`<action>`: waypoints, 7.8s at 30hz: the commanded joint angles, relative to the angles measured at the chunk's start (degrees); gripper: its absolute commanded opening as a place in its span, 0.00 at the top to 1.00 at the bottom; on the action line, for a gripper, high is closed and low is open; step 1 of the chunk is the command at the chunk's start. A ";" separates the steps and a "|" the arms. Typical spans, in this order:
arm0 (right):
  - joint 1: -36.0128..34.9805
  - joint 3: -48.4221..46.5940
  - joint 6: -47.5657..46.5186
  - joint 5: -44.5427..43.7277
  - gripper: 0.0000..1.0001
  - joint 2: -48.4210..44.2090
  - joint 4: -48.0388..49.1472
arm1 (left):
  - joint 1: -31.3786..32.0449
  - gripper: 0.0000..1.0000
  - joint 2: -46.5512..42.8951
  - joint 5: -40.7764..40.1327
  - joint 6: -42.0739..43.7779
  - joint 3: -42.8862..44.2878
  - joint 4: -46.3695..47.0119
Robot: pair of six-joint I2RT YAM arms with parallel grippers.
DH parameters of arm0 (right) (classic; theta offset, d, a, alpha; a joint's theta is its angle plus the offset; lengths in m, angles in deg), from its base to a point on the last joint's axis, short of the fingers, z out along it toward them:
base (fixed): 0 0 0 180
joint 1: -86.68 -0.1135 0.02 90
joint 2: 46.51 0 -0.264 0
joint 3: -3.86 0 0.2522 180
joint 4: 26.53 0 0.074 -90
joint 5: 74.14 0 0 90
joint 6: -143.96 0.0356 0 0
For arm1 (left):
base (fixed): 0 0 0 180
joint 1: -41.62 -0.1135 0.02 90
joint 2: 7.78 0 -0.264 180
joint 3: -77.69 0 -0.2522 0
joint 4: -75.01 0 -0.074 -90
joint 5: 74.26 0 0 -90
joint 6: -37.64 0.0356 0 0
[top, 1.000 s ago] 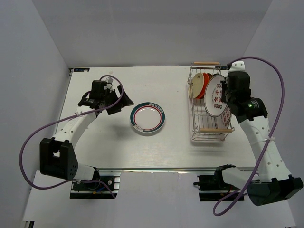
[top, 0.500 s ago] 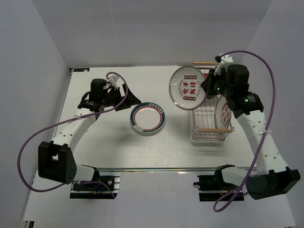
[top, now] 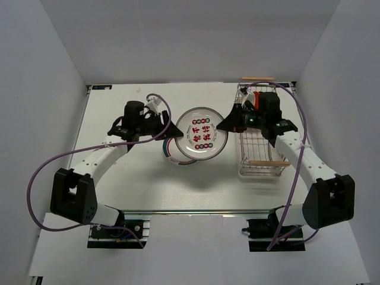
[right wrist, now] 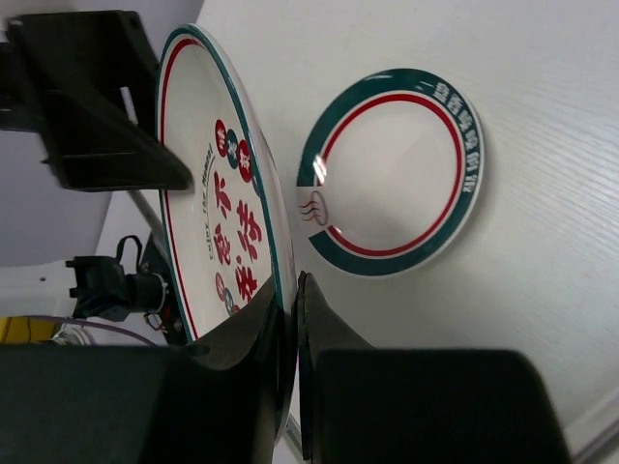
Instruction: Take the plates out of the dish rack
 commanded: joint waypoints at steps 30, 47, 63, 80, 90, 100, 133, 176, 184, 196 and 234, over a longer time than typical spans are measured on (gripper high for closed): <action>-0.32 -4.78 -1.82 -62.41 0.11 -19.35 -22.52 | -0.31 1.00 11.71 -25.36 -1.06 8.66 -16.48; -0.14 -6.36 -2.61 -70.23 0.11 -23.57 -28.06 | 0.83 0.42 16.89 -26.77 0.69 9.45 -17.89; -0.06 -4.08 -2.61 -81.05 0.11 -20.77 -34.31 | 1.89 0.02 22.43 -28.60 2.01 16.48 -23.86; 0.38 -2.85 -9.38 -83.51 0.46 -11.18 -34.39 | 1.27 0.02 2.93 -41.09 -2.12 13.06 -29.22; 0.47 -2.85 -13.15 -80.78 0.76 -11.18 -34.04 | 1.19 0.02 -2.18 -41.79 -1.76 10.68 -26.76; 0.38 -7.24 -16.40 -82.28 1.00 -10.30 -35.01 | 1.19 0.02 -3.06 -41.27 -1.50 9.89 -24.48; 0.29 2.40 3.87 -4.32 1.00 -13.82 7.95 | 1.80 0.02 -11.15 -14.46 1.14 6.56 -12.70; 0.56 5.76 1.96 -53.00 0.11 -21.81 -10.66 | 0.57 1.00 7.84 -20.18 -2.73 9.45 -13.93; 0.38 4.10 1.34 -53.36 0.11 -16.90 -12.51 | 0.57 0.66 8.37 -22.72 -4.05 6.91 -13.23; 0.47 4.27 -1.47 -53.36 0.11 -16.63 -11.80 | 1.09 0.34 10.13 -24.48 -2.91 7.52 -16.65; 0.73 -29.29 -15.62 -60.21 0.11 20.98 -10.84 | 1.19 0.02 -9.91 -52.43 -4.49 4.80 -29.84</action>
